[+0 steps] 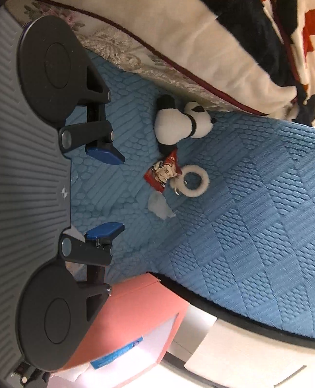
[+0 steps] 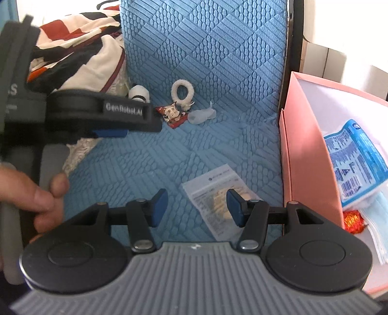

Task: Organize soft objects
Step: 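Lower the right tool toward the white sachet while the left tool approaches the red snack packet, then close the right gripper on the white sachet while the left gripper closes on the red packet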

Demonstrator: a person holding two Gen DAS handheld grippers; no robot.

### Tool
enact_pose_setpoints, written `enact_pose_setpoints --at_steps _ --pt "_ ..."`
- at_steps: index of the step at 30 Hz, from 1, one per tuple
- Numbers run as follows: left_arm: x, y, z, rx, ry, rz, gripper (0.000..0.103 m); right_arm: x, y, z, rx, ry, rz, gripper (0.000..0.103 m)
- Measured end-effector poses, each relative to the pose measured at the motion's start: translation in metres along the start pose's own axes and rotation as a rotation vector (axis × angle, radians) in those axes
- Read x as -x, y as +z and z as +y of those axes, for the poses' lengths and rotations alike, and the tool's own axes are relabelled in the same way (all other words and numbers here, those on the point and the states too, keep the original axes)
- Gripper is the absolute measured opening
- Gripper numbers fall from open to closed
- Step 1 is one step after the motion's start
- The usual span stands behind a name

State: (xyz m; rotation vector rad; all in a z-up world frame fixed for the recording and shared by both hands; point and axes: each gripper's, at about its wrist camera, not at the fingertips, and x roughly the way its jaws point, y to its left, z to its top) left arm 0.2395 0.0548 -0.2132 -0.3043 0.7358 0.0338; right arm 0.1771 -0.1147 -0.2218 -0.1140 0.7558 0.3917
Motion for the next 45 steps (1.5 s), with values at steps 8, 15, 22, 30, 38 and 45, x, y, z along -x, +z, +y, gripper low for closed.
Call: enact_pose_setpoints --at_steps 8,15,22,30,38,45 --pt "-0.028 0.017 0.016 0.089 -0.007 0.022 0.059 -0.028 0.009 -0.012 -0.012 -0.006 0.019 0.056" --pt "-0.058 0.028 0.028 0.192 -0.029 0.049 0.059 -0.051 0.013 -0.021 -0.022 -0.039 0.064 0.057" --pt "-0.084 0.039 0.032 0.213 -0.036 0.068 0.059 -0.064 0.012 -0.023 -0.017 -0.07 0.089 0.082" --pt "-0.101 0.045 0.035 0.225 -0.031 0.073 0.058 -0.084 0.007 -0.021 0.047 -0.086 0.19 0.081" --pt "-0.108 0.047 0.037 0.251 -0.016 0.059 0.058 -0.081 0.01 -0.029 0.003 -0.063 0.191 0.049" --pt "-0.114 0.05 0.032 0.24 -0.018 0.047 0.057 -0.077 0.014 -0.025 -0.007 -0.071 0.168 0.038"
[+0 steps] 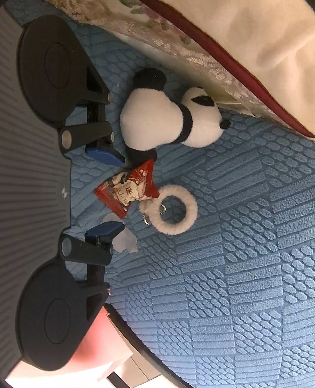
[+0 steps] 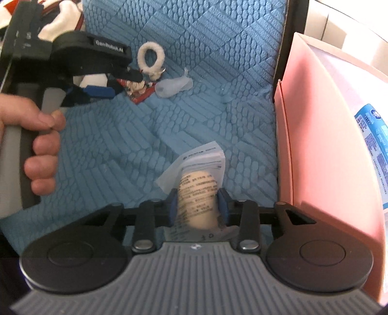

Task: Organize soft objects
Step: 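Close the right gripper on the white sachet while the left gripper closes on the red packet, then lift and carry the sachet and red packet with both grippers over the pink box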

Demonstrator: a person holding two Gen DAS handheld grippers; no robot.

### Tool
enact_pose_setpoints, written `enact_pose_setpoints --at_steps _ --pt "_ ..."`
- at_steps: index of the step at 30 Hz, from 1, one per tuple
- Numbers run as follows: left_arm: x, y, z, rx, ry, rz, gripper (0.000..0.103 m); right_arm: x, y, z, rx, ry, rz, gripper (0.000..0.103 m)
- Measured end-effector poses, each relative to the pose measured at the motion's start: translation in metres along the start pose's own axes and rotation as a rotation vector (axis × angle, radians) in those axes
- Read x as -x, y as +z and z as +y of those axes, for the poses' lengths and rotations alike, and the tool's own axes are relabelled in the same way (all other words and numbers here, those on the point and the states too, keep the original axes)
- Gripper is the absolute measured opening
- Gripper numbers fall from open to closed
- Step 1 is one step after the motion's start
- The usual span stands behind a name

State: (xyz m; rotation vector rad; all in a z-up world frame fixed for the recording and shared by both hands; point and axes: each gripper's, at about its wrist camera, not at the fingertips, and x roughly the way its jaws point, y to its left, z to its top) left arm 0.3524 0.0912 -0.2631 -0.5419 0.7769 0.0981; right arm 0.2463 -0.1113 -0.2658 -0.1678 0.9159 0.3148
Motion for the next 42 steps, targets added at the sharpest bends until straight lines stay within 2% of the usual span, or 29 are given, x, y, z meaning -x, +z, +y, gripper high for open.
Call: enact_pose_setpoints --at_steps 7,13,16,24,30,34,42 --pt "-0.008 0.005 -0.001 0.018 -0.003 -0.005 0.057 0.0 0.007 -0.002 -0.022 -0.007 -0.046 0.038" --pt "-0.019 0.006 0.002 0.038 -0.005 0.016 0.053 -0.01 0.022 0.001 -0.023 -0.003 -0.058 0.038" --pt "-0.025 0.007 0.003 0.045 0.0 0.024 0.046 -0.016 0.031 0.002 -0.02 -0.009 -0.066 0.038" --pt "-0.036 0.01 0.012 0.09 -0.004 0.021 0.043 -0.038 0.052 0.001 -0.014 -0.02 -0.069 0.038" --pt "-0.029 0.01 0.005 0.03 0.034 0.022 0.039 -0.048 0.062 0.005 0.014 -0.034 -0.077 0.038" --pt "-0.022 0.012 0.002 0.022 0.028 0.025 0.037 -0.049 0.06 0.003 0.038 -0.055 -0.075 0.038" --pt "0.002 0.002 -0.008 -0.024 0.028 0.04 0.036 -0.034 0.06 0.001 0.023 -0.037 -0.088 0.038"
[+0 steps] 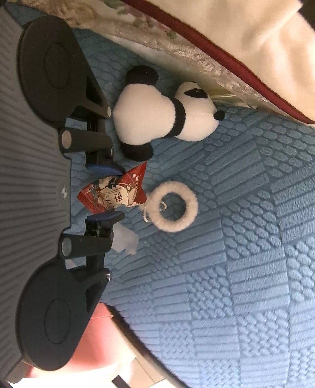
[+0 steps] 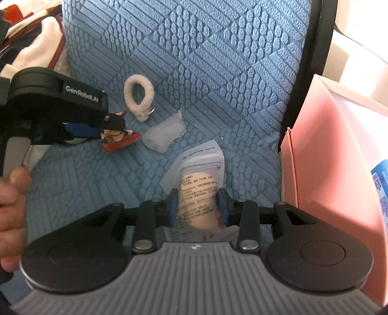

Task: Organize soft objects
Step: 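Lift and carry the sachet and red packet with both grippers over the pink box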

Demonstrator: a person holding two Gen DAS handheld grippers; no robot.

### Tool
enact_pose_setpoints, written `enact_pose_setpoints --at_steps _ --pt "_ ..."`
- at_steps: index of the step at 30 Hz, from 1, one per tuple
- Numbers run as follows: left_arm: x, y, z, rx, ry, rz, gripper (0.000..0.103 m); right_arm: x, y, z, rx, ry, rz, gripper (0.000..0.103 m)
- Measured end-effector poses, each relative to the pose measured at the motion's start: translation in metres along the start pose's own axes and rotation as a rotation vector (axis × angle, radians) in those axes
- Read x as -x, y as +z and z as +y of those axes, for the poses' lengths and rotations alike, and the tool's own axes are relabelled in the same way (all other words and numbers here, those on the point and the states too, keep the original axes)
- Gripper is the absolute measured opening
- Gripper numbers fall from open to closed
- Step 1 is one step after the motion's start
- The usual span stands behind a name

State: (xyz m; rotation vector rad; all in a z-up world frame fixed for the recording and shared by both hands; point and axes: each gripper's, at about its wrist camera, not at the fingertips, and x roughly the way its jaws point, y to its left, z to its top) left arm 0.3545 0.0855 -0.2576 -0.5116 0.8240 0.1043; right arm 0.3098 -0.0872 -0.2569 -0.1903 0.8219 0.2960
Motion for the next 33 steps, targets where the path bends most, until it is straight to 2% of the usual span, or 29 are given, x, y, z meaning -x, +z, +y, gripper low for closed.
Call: enact_pose_setpoints --at_steps 15,20,28,33 --pt "0.041 -0.048 -0.007 -0.076 -0.036 0.044 0.036 0.022 -0.012 -0.007 -0.017 0.028 0.018 0.038" --pt "0.06 -0.061 0.0 -0.07 -0.04 0.053 0.036 0.033 -0.019 -0.003 -0.012 0.042 0.015 0.038" --pt "0.098 -0.075 0.0 -0.105 -0.046 0.024 0.036 0.06 -0.028 -0.003 -0.009 0.06 -0.007 0.038" --pt "0.118 -0.086 0.006 -0.09 -0.063 0.027 0.036 0.077 -0.039 -0.004 -0.016 0.072 -0.014 0.038"
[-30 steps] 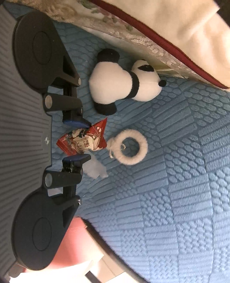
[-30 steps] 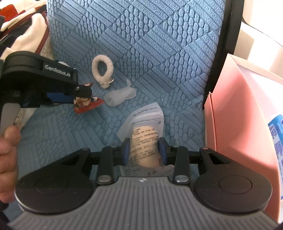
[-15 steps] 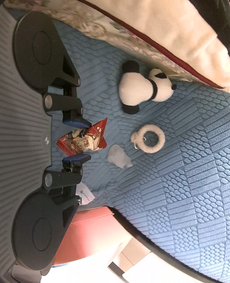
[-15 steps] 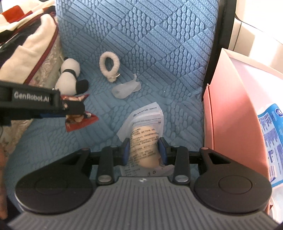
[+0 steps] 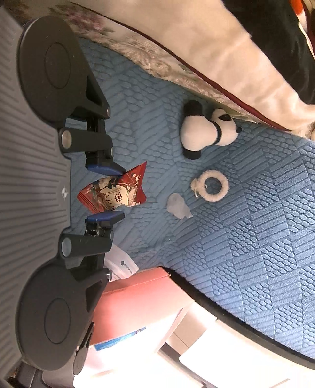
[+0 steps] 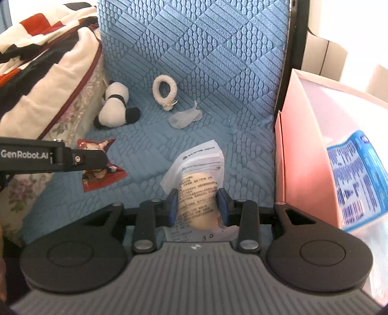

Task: Organize soft objects
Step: 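Lift and carry the sachet and red packet with both grippers over the pink box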

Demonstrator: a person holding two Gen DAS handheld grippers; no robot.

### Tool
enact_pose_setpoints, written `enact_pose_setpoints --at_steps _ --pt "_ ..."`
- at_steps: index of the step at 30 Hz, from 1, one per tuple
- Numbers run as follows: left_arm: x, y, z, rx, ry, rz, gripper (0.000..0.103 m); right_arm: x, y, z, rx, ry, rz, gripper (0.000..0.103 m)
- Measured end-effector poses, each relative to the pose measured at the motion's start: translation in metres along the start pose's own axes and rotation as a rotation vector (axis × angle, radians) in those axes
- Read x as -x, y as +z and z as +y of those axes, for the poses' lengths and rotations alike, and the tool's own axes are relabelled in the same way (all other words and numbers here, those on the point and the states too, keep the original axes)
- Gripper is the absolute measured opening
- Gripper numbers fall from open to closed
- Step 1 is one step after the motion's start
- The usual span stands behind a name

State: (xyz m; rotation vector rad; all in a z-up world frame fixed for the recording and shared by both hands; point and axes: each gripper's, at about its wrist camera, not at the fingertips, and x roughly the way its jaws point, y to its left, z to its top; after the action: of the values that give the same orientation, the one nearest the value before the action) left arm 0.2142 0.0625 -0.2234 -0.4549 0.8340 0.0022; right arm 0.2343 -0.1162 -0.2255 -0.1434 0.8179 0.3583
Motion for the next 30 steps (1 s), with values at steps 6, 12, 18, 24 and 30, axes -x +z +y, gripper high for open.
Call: enact_pose_setpoints --at_steps 6,12,18,24,30 --pt "0.013 -0.018 0.0 -0.014 -0.011 0.016 0.036 0.017 -0.012 0.003 -0.009 0.002 -0.006 0.038" --pt "0.024 -0.019 -0.005 -0.018 -0.028 0.019 0.036 0.034 -0.007 0.005 0.001 0.003 -0.019 0.038" --pt "0.041 -0.016 -0.012 -0.002 -0.06 0.027 0.036 0.054 -0.001 -0.004 -0.034 0.039 -0.026 0.038" --pt "0.063 -0.009 -0.03 -0.005 -0.085 0.01 0.036 0.078 0.005 -0.016 -0.045 0.041 -0.046 0.038" --pt "0.078 0.007 -0.053 -0.011 -0.095 -0.009 0.036 0.106 0.023 -0.028 -0.043 0.033 -0.098 0.038"
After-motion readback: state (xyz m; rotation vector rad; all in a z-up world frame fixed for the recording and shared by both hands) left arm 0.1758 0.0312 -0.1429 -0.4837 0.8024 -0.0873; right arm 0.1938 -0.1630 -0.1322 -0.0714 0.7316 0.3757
